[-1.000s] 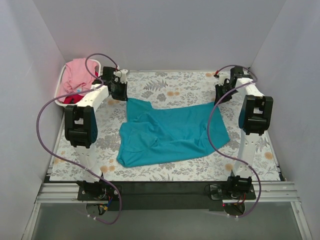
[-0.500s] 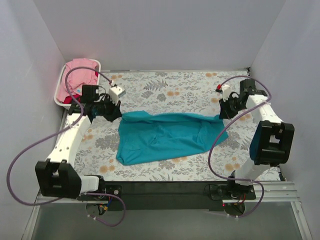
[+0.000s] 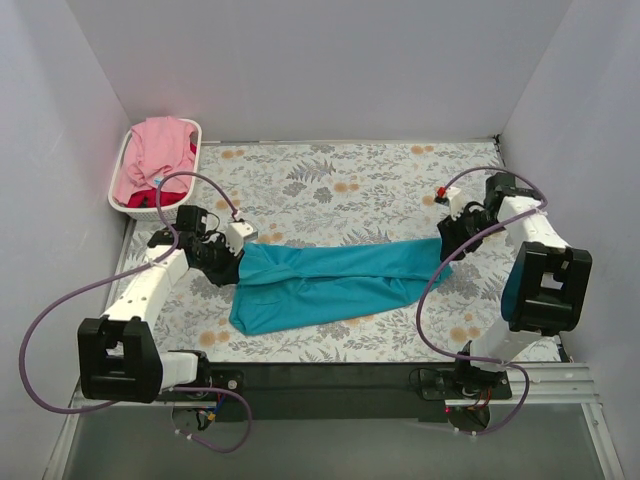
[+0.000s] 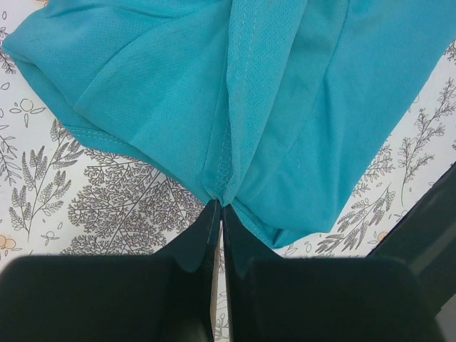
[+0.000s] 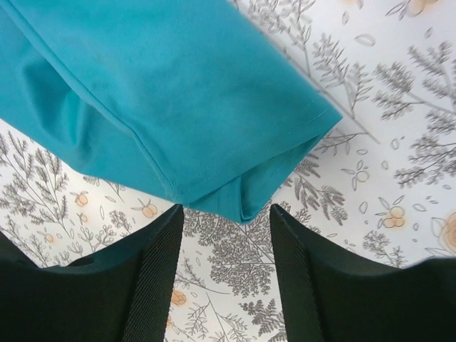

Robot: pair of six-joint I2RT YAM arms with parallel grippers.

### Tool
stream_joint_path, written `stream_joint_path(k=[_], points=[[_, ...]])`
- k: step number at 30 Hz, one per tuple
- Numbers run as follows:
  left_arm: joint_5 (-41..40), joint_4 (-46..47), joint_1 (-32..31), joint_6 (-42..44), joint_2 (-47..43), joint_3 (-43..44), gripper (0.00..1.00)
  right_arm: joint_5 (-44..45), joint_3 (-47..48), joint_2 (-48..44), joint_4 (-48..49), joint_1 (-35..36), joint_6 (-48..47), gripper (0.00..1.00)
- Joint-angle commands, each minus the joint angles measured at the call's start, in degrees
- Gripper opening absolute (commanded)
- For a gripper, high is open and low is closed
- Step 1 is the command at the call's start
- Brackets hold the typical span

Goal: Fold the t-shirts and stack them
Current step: Flatten the tshirt out

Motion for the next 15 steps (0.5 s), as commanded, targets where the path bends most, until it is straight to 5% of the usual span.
stream_joint_path(k=[1,6,15], points=[[0.7,1.6,0.3,-0.9,0.9,3.4,0.00,-4.0,4.2,0.4,-2.9,0.2,2.2,0.58],[0.9,2.3,0.3,-1.6,2.1,4.0,0.00,-1.5,3.5,2.4,-5.7,1.3,3.0,0.49],[1.6,3.2,0.3,-2.1,4.1,5.0,0.00,1.9,-2.2,1.1,-1.9,4.3,3.4,0.59]])
